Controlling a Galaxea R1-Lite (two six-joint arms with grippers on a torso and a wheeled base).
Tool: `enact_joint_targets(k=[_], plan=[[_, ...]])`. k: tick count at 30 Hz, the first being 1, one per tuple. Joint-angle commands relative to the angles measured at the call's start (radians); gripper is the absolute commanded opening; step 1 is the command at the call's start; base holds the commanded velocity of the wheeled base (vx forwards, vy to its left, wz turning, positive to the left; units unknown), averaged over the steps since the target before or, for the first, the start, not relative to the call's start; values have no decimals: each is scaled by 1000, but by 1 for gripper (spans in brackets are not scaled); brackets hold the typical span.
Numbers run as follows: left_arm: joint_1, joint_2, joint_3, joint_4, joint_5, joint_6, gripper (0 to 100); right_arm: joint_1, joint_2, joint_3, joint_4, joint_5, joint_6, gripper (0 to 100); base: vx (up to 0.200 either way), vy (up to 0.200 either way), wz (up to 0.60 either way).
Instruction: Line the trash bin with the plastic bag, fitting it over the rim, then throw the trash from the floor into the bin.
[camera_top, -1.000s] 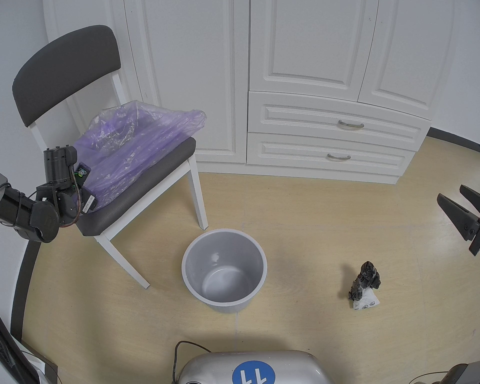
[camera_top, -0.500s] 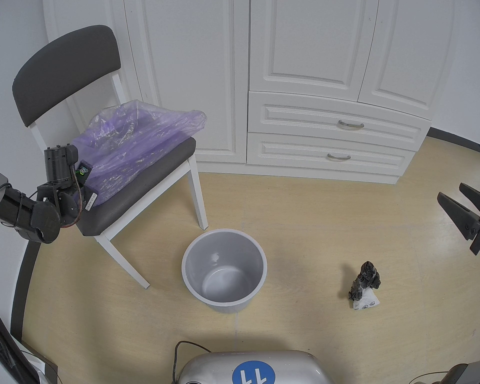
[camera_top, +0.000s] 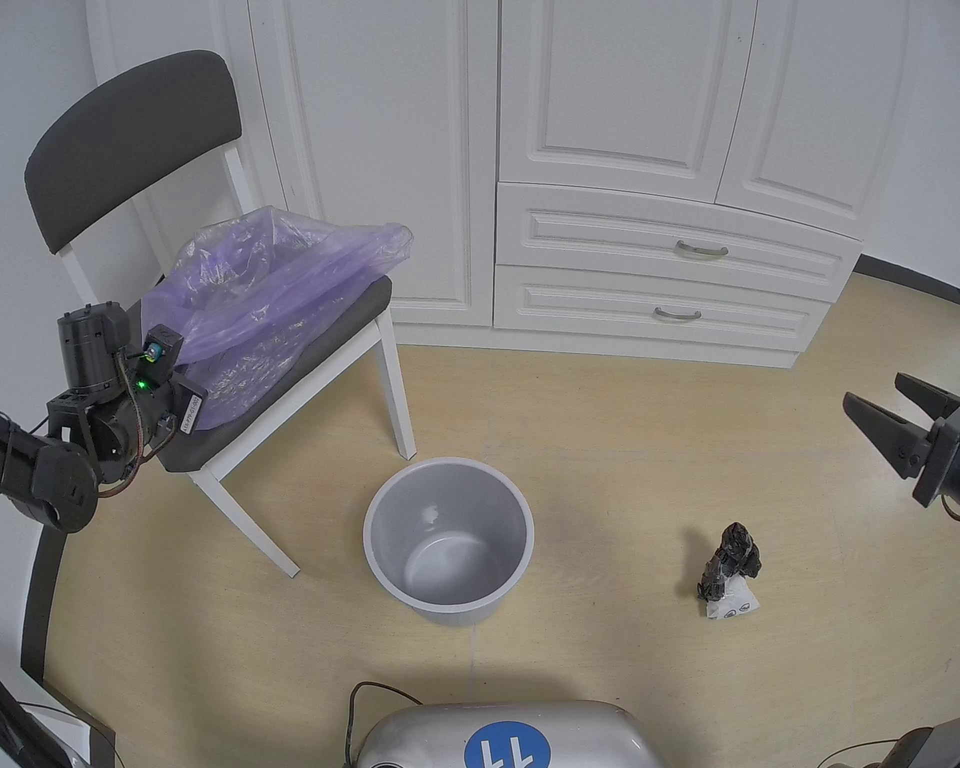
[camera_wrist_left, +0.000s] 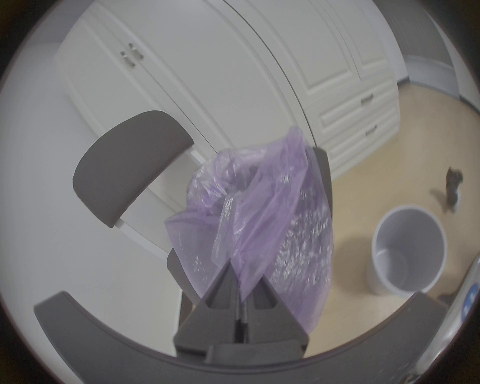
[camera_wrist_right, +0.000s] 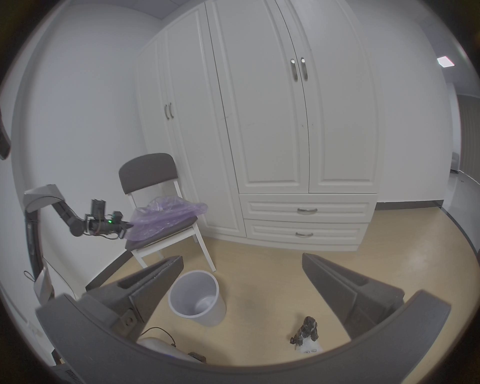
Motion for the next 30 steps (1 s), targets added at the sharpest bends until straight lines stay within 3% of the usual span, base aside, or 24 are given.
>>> enact_joint_targets(k=[1, 5, 6, 11, 14, 18, 26, 30], plan=[[-80, -133, 41, -36, -25, -134, 0, 119, 125, -14, 2, -122, 7, 100, 0, 0, 0], [-114, -171, 46, -25, -22, -220, 0, 191, 144, 2, -1, -142, 33, 100, 0, 0, 0], [-149, -201, 70, -25, -22, -283, 0, 219, 154, 15, -4, -144, 56, 100, 0, 0, 0], [-239, -257, 138, -30, -25, -404, 0, 231, 167, 100, -159, -136, 44, 100, 0, 0, 0], [-315, -310, 224, -42, -32, -503, 0, 232, 214, 175, -337, -145, -33, 100, 0, 0, 0], [-390, -342, 248, -48, -29, -624, 0, 238, 271, 175, -355, -154, -9, 100, 0, 0, 0], [-407, -385, 152, -37, -41, -647, 0, 337, 368, 135, -334, -159, 31, 100, 0, 0, 0], [-453, -388, 158, -47, -39, -645, 0, 378, 363, 149, -337, -187, 36, 100, 0, 0, 0]])
